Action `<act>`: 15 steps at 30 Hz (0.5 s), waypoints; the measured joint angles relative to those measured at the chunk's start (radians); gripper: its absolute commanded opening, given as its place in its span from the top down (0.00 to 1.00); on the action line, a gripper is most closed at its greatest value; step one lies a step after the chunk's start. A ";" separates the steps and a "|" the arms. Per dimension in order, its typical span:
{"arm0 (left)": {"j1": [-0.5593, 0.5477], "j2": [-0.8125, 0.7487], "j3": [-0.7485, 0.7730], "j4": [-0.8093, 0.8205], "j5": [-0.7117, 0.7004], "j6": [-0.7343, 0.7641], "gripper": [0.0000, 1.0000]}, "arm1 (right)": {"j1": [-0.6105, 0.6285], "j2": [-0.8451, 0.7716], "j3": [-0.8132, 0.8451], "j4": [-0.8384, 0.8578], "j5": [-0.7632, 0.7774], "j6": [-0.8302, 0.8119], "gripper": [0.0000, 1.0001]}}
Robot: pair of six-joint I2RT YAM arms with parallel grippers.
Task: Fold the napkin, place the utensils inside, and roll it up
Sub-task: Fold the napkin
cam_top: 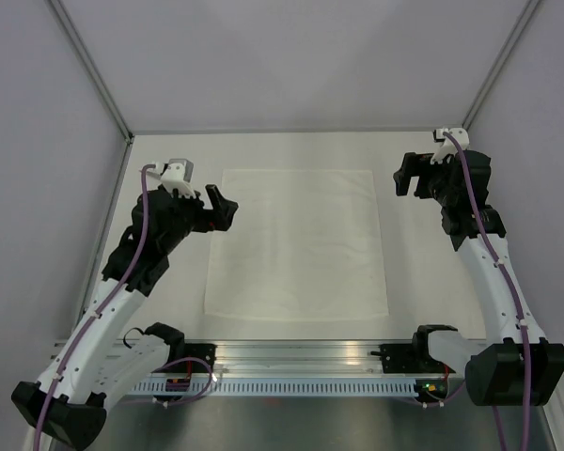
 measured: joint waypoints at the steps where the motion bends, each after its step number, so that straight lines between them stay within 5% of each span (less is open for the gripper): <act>1: 0.000 0.006 0.002 -0.005 0.008 0.000 0.01 | 0.000 0.000 0.000 0.000 0.000 -0.001 0.02; 8: -0.068 0.077 0.068 -0.021 0.002 0.000 0.05 | 0.000 0.016 0.000 -0.018 -0.032 -0.008 0.02; 15: -0.386 0.256 0.153 0.006 -0.177 -0.002 0.12 | 0.001 0.044 0.000 -0.041 -0.053 -0.016 0.02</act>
